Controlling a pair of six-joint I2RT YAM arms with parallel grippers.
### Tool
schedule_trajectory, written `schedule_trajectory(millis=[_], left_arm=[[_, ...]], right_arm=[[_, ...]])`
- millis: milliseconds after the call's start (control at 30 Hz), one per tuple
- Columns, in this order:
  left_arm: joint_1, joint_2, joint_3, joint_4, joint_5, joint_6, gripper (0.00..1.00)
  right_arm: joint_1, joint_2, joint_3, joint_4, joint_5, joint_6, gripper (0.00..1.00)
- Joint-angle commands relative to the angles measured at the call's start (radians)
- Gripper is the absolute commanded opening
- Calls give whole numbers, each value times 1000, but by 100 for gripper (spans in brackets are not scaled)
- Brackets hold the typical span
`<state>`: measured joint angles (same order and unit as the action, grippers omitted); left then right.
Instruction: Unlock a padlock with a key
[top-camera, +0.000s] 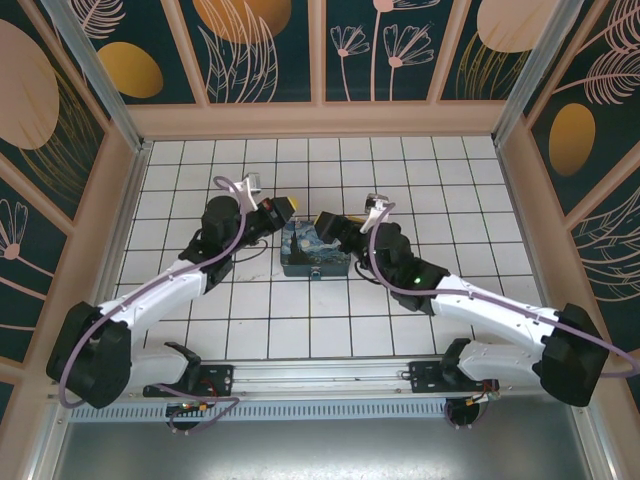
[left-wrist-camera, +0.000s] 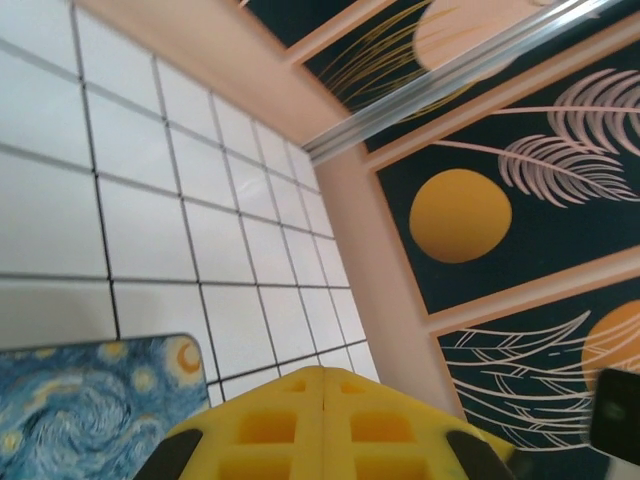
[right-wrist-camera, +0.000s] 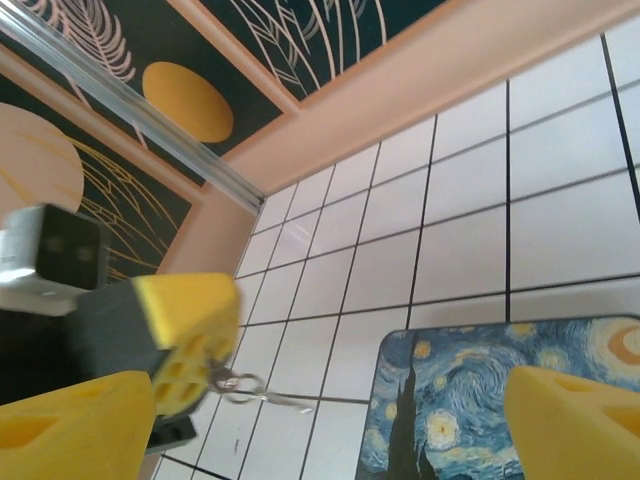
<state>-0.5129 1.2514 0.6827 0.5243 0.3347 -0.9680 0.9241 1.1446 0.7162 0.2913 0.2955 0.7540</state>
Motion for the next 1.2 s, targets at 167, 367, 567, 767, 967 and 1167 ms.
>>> schedule_trajectory(millis=[167, 367, 567, 767, 967, 1167], left_arm=[[-3, -61, -131, 382, -35, 47, 0], [-4, -46, -200, 586, -74, -48, 0], [-4, -8, -208, 698, -46, -93, 0], [-5, 14, -185, 741, -1, -103, 0], [-5, 23, -159, 753, 27, -95, 0], [-5, 35, -145, 758, 36, -89, 0]], right_arm=[[-122, 15, -235, 620, -296, 278, 75], [-128, 104, -210, 811, -368, 372, 68], [-125, 219, -119, 917, -419, 451, 68], [-114, 314, -32, 954, -456, 474, 67], [-94, 392, 17, 979, -475, 491, 63], [-82, 460, 44, 1039, -499, 520, 57]])
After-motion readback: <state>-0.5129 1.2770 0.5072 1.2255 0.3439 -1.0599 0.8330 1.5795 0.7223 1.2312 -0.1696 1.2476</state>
